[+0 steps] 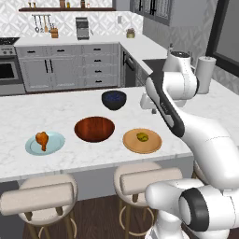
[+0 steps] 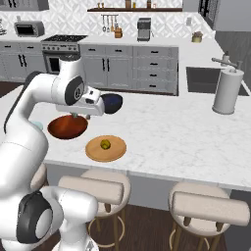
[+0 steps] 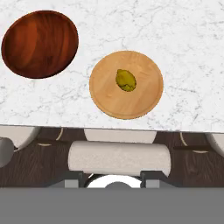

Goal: Pick the chicken drumstick and lemon from their plates and place them in the bowl. Then put the bowl in the fridge.

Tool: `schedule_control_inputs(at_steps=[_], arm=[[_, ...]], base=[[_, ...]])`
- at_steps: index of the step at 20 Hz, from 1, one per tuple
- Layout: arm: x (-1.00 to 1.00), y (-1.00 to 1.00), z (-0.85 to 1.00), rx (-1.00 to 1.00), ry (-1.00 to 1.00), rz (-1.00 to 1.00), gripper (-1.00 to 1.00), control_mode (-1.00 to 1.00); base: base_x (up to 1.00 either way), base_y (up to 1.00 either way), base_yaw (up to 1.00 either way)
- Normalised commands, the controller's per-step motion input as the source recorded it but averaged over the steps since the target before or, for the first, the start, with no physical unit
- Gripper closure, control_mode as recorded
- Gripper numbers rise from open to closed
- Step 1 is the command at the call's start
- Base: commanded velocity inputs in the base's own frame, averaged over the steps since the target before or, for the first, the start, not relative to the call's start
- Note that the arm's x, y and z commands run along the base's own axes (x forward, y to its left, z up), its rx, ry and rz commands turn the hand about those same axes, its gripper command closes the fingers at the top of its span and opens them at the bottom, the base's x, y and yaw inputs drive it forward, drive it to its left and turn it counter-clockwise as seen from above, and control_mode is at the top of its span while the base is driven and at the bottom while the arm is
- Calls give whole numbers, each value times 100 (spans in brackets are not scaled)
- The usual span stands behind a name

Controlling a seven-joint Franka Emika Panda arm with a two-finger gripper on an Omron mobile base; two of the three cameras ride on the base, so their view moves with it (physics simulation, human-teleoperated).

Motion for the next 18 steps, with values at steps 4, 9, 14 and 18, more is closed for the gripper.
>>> schedule_control_inputs(at_steps=[4,9,14,18], arm=[[-18,-3,-9,0,0,0,-100,-100],[-6,-10,-56,-4,-4,6,-100,-100],[23,-16,-65,-4,-8,18,-100,-100],[62,-22,-60,0,-1,20,-100,-100]], base=[[0,0,0],[0,0,0],[0,0,0],[0,0,0]])
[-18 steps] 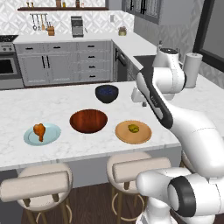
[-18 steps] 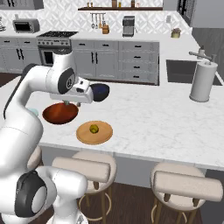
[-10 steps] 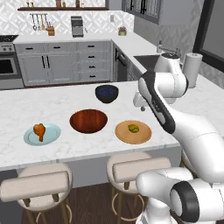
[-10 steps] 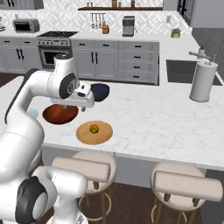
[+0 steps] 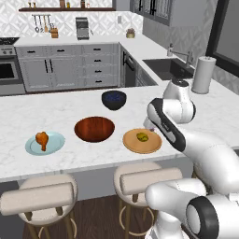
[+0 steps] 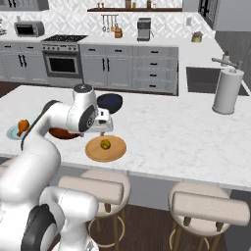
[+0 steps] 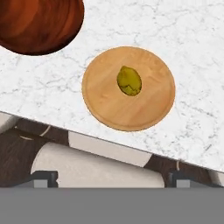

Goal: Pick the chicken drumstick and lemon from their plates and place them in the bowl. Then put the bowl in the fridge.

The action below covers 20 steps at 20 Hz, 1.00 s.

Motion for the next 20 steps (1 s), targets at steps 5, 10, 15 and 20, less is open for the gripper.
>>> schedule_control_inputs(at_steps=[5,10,15,20], arm=[[97,-1,-56,0,-1,21,-100,-100],[100,0,-43,0,1,18,-100,-100],[87,0,-33,0,11,9,-100,-100],[63,0,-34,0,17,2,-100,-100]], base=[[0,0,0],[0,0,0],[0,0,0],[0,0,0]])
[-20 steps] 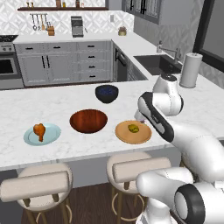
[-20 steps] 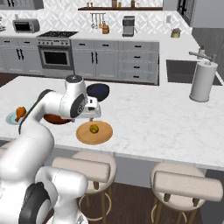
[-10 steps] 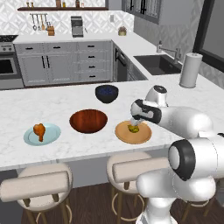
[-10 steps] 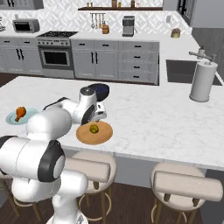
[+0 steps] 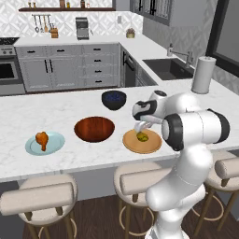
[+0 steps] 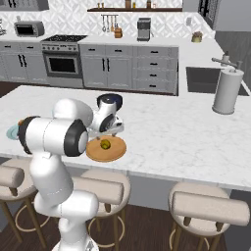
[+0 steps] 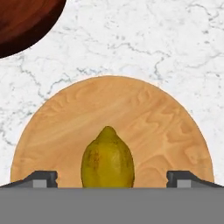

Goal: Pick the chicken drumstick and lemon from their plates and place them in the bowl. Then put the bowl in the fridge.

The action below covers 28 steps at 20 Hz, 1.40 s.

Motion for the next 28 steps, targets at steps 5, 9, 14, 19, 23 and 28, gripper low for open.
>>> schedule_control_inputs(at_steps=[5,9,14,19,23,28], arm=[[22,0,-31,-1,19,0,-100,-100],[-20,0,-24,-5,9,0,-100,-100],[-26,0,-14,-8,0,0,-100,-100],[-41,1,-4,-10,0,0,-100,-100],[-16,1,-7,-6,-2,0,-100,-100],[33,1,-18,-7,-5,0,-100,-100]], base=[[0,0,0],[0,0,0],[0,0,0],[0,0,0],[0,0,0],[0,0,0]])
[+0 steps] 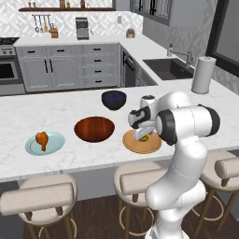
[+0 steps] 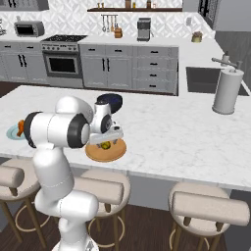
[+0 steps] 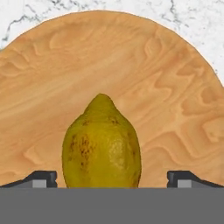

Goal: Pick the chicken drumstick and lemon from their plates and place them in the bowl. Then put the bowl in the fridge.

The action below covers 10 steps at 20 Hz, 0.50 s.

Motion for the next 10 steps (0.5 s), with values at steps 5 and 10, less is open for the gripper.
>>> schedule_control_inputs(at_steps=[5,10], arm=[[16,0,-8,-1,-4,0,-100,-100],[-9,0,-17,1,0,0,100,-100]], base=[[0,0,0],[0,0,0]])
